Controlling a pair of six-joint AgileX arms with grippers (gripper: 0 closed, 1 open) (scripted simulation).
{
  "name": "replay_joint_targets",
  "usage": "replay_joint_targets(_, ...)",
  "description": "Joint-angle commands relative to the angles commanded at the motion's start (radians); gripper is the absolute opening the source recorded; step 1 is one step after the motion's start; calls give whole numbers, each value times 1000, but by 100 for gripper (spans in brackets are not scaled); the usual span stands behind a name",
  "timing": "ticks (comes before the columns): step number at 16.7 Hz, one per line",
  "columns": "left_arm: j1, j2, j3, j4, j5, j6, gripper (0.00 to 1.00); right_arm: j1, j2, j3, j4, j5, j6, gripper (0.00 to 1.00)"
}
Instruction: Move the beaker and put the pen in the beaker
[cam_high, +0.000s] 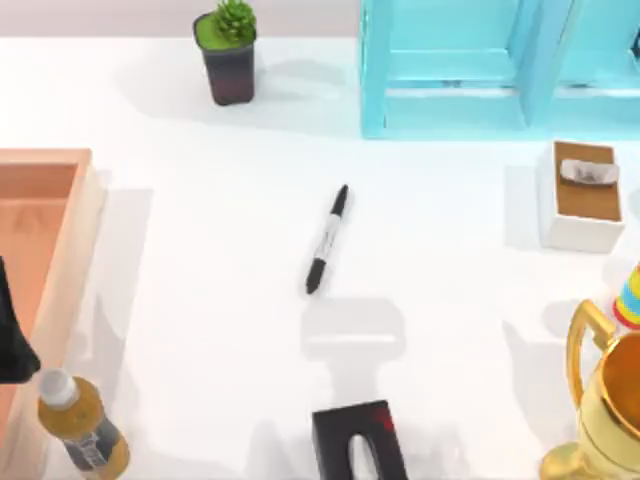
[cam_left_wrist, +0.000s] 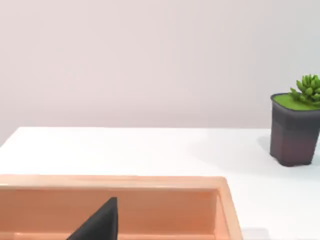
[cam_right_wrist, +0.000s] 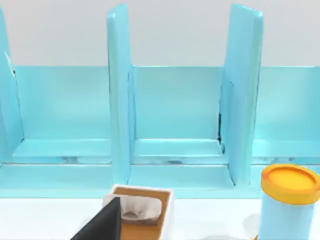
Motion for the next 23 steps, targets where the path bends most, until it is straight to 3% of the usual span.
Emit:
replay_joint_targets(4, 5, 32, 32, -31, 0, 6, 100, 0, 0, 0, 0, 0, 0, 100)
replay_joint_targets(8, 32, 223, 211, -191, 0, 37, 100, 0, 0, 0, 0, 0, 0, 100)
replay_joint_targets(23, 196, 1574, 1329, -1144, -2, 215, 100, 0, 0, 0, 0, 0, 0, 100)
